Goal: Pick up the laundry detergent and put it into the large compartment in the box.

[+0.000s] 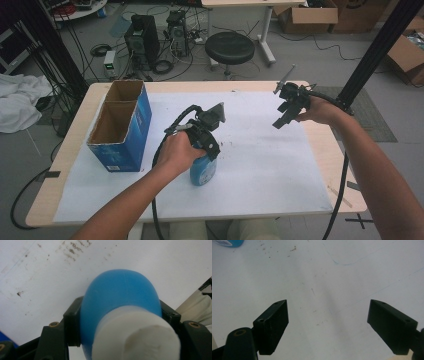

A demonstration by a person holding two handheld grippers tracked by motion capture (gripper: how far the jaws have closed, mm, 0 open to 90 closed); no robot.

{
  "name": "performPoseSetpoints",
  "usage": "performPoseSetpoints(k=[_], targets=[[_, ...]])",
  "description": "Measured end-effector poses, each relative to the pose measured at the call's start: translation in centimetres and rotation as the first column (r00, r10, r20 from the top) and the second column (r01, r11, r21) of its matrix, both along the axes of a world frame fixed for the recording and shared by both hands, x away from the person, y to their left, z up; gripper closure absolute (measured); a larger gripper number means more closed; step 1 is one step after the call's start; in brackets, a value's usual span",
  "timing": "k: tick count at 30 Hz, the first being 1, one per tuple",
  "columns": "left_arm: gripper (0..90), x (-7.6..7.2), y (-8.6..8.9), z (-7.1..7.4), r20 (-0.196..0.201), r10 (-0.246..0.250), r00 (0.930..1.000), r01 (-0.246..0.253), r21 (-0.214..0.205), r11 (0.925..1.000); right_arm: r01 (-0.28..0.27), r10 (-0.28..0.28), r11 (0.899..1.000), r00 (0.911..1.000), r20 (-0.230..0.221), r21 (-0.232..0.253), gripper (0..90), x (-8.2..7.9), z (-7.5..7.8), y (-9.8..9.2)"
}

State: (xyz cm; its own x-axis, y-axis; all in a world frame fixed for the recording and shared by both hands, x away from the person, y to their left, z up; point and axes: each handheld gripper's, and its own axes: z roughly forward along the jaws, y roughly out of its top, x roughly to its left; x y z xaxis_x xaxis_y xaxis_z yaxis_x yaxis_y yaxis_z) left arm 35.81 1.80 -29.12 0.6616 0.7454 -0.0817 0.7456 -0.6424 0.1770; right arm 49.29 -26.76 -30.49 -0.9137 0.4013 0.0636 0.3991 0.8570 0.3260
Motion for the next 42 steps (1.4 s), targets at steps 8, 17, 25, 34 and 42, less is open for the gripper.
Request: performPoseSetpoints(k=[8,17,25,34,42], targets=[[37.9,0.3,1.2,3.2,-0.008,0.018,0.9998,-0.019,-0.065,0.9977,-0.003,0.003,1.0,1.0,-0.003,-0.002,17.0,0.0,0.0,0.0],[37.8,1.0,3.1,8.2,0.03,0.076,0.9966,-0.074,-0.08,0.9941,-0.004,0.004,1.0,1.0,-0.004,-0.006,17.1,-0.1,0.2,0.1],[37.9,2.0,5.1,11.5,0.029,0.127,0.9915,-0.124,-0.091,0.9881,-0.016,0.016,1.0,0.9999,-0.001,-0.007,17.2,-0.2,0.5,0.6],[37.9,3.2,7.3,14.3,0.041,0.195,0.98,-0.191,-0.079,0.9784,-0.027,0.027,1.0,0.9996,0.0,-0.014,17.2,-0.3,0.5,1.0],[38.0,4.2,9.2,15.8,0.045,0.254,0.9661,-0.252,-0.055,0.9662,-0.033,0.033,0.999,0.9994,-0.006,-0.017,17.2,-0.3,0.5,1.3]])
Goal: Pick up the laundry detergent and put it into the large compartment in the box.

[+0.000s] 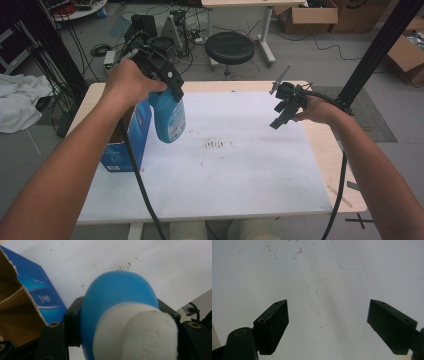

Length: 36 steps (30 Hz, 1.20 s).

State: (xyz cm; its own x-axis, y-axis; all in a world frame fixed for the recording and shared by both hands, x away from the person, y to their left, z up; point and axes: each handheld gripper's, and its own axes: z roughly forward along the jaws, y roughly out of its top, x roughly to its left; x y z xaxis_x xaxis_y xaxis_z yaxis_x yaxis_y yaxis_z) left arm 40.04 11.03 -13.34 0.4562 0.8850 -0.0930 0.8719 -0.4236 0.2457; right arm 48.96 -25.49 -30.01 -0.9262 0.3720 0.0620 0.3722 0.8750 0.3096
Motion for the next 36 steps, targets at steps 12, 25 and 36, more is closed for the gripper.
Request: performPoseSetpoints(k=[12,25,36], targets=[[38.0,0.8,4.0,1.8,0.027,0.119,0.9925,-0.12,0.022,0.9926,-0.001,0.001,1.0,1.0,-0.001,0.003,17.2,0.1,0.0,-0.3],[38.1,0.8,8.3,3.5,0.066,0.221,0.9731,-0.223,0.017,0.9748,-0.003,0.003,1.0,1.0,0.0,0.001,17.2,0.1,0.0,-0.3],[38.1,1.0,10.4,3.0,0.089,0.293,0.9521,-0.297,0.043,0.9538,0.002,-0.002,1.0,1.0,-0.002,0.001,17.2,0.1,0.1,-0.3]])
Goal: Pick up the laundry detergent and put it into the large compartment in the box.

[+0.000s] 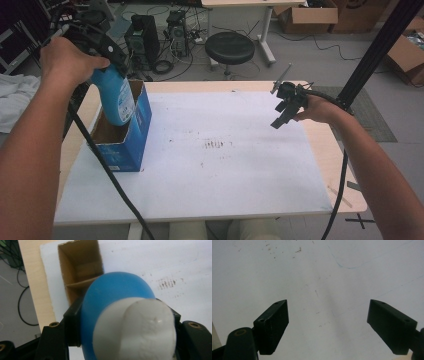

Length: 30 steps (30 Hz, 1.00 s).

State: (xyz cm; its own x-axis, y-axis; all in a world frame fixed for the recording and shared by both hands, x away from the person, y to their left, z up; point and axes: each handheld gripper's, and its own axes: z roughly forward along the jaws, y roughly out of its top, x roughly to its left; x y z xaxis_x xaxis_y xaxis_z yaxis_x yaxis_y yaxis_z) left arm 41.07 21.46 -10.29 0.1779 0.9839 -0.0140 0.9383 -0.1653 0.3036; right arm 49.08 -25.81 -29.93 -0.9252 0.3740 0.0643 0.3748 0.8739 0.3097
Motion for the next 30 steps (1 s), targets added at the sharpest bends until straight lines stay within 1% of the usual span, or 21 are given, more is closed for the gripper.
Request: performPoseSetpoints(k=[2,5,9,10,11,14,17,18,19,20,21,22,23,26,29,30], targets=[[38.1,0.1,0.5,-0.4,0.006,0.018,0.9998,-0.018,0.002,0.9998,0.002,-0.002,1.0,1.0,0.0,-0.002,17.2,0.0,0.0,0.0],[38.1,0.3,0.9,-1.1,0.004,0.026,0.9997,-0.026,0.008,0.9996,0.0,0.0,1.0,1.0,0.003,-0.001,17.2,0.0,0.0,-0.1],[38.1,0.5,1.4,-2.4,0.006,0.031,0.9995,-0.031,0.025,0.9992,0.006,-0.006,1.0,1.0,0.001,-0.002,17.2,0.0,0.0,-0.2],[38.1,0.5,1.4,-2.4,0.006,0.031,0.9995,-0.031,0.025,0.9992,0.006,-0.006,1.0,1.0,0.001,0.0,17.2,0.0,0.0,-0.2],[38.1,0.6,1.8,-3.3,0.005,0.039,0.9992,-0.039,0.021,0.999,0.006,-0.006,1.0,1.0,0.001,0.001,17.2,0.0,0.0,-0.2],[38.0,0.7,2.3,-4.7,-0.005,0.046,0.9989,-0.046,0.013,0.9988,0.004,-0.004,1.0,1.0,0.002,-0.003,17.2,0.0,-0.1,-0.2],[38.1,0.8,2.6,-6.1,-0.01,0.049,0.9988,-0.049,0.017,0.9987,0.004,-0.004,1.0,1.0,0.001,-0.004,17.2,0.0,-0.1,-0.2],[38.1,0.8,2.6,-6.1,-0.01,0.049,0.9988,-0.049,0.017,0.9987,0.005,-0.005,1.0,1.0,-0.001,-0.003,17.2,0.0,-0.1,-0.2],[38.1,0.9,2.7,-6.6,-0.01,0.046,0.9989,-0.046,0.02,0.9987,0.008,-0.008,1.0,1.0,-0.004,-0.005,17.2,0.0,-0.1,-0.2],[38.1,0.9,2.8,-7.7,-0.008,0.042,0.9991,-0.042,0.025,0.9988,0.007,-0.007,1.0,1.0,-0.003,-0.005,17.2,0.0,-0.1,-0.2],[38.1,0.9,2.9,-8.1,-0.01,0.039,0.9992,-0.039,0.026,0.9989,0.003,-0.003,1.0,1.0,-0.003,-0.005,17.2,0.1,-0.2,-0.2],[38.1,0.9,2.9,-8.1,-0.01,0.039,0.9992,-0.039,0.026,0.9989,0.004,-0.004,1.0,1.0,-0.003,-0.005,17.2,0.0,-0.2,-0.2],[38.1,0.9,3.1,-9.3,-0.012,0.043,0.999,-0.043,0.022,0.9989,0.005,-0.005,1.0,1.0,-0.003,-0.007,17.2,0.0,-0.2,-0.2],[38.1,1.0,3.3,-10.8,-0.021,0.044,0.9988,-0.044,0.02,0.9988,0.006,-0.006,1.0,1.0,-0.002,-0.008,17.2,0.1,-0.2,-0.2],[38.1,1.1,3.4,-12.1,-0.032,0.049,0.9983,-0.048,0.017,0.9987,0.007,-0.007,1.0,1.0,-0.002,-0.01,17.2,0.1,-0.2,-0.2],[38.1,1.1,3.4,-12.1,-0.032,0.049,0.9983,-0.048,0.017,0.9987,0.007,-0.007,1.0,1.0,-0.002,-0.01,17.2,0.1,-0.2,-0.2]])
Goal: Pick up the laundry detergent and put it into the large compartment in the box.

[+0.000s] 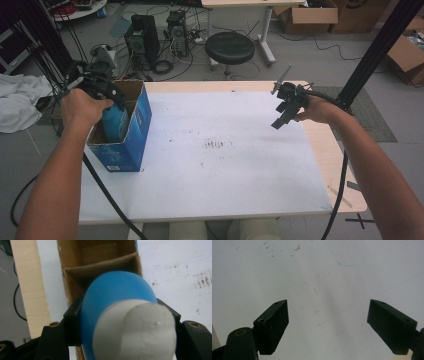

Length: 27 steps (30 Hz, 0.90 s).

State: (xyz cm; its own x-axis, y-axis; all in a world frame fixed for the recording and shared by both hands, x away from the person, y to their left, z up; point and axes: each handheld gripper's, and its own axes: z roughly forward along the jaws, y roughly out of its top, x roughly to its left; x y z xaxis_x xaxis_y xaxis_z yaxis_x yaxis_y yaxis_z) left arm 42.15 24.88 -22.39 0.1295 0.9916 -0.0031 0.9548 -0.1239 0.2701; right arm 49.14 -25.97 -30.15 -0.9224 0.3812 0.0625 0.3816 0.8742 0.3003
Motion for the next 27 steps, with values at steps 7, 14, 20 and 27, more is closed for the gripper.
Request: performPoseSetpoints(k=[7,14,20,27], targets=[[38.1,0.0,0.2,-2.6,-0.012,0.004,0.9999,-0.004,-0.001,1.0,0.004,-0.004,1.0,1.0,-0.001,-0.004,17.2,0.0,0.0,-0.1],[38.0,0.0,0.6,-4.4,-0.015,0.013,0.9998,-0.013,-0.005,0.9999,0.008,-0.008,1.0,1.0,-0.006,-0.002,17.2,-0.1,-0.2,-0.3],[38.0,0.0,0.8,-5.4,-0.033,0.01,0.9994,-0.01,-0.007,0.9999,0.011,-0.011,1.0,0.9999,-0.006,-0.005,17.2,-0.1,-0.3,-0.4],[37.9,0.1,0.8,-6.4,-0.046,0.003,0.9989,-0.003,-0.004,1.0,0.005,-0.005,1.0,0.9999,-0.01,-0.007,17.2,-0.1,-0.4,-0.2]])
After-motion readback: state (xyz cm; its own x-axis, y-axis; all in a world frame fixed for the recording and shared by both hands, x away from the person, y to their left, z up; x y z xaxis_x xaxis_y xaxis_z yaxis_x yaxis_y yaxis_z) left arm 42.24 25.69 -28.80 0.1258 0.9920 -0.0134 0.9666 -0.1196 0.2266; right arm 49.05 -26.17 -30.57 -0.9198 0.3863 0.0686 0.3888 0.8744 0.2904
